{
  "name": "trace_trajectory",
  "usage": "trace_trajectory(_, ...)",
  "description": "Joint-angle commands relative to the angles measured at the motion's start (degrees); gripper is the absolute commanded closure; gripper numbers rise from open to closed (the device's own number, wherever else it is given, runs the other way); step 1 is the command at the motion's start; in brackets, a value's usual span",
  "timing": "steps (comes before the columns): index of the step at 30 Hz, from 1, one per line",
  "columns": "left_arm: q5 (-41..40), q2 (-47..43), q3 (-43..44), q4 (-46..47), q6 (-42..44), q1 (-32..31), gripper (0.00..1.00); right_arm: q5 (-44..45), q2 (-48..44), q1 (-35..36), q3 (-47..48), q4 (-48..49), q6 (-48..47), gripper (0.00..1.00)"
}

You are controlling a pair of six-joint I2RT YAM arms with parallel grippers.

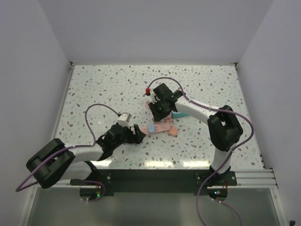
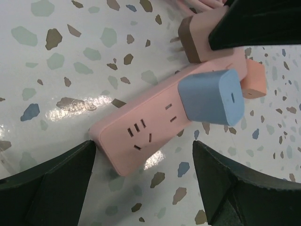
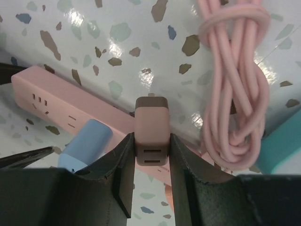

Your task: Insert the plug

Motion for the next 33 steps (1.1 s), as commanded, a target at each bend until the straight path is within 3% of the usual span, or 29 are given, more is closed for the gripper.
trace_trajectory(1,-1.24,2.69,3.3,2.6,2.5,-0.3,0.12,-4.72,-2.92,1.23,-2.97,-2.8,1.79,1.0)
trace_trajectory(7,-3.17,0.6,1.64,1.73,3.91,-0.3,0.12,-2.97,-2.48,1.67,-4.65,-2.1,2.06,1.0)
trace_trajectory(20,-0.89,-24.27,-6.53,-13.91,-3.11,-5.39,0.12,0.28,0.94,1.14,0.97,-1.13,2.15,1.0)
trace_trajectory(27,0.77,-27.71,-9.35,-13.66,-6.72,-8.29,0.13,-0.51,1.39,1.05,1.94,-0.25,2.32,1.0)
trace_trajectory(33,2.8,-24.12,-9.79,-7.16,-8.48,-10.67,0.13,-0.59,0.95,1.05,1.07,0.27,2.41,1.0)
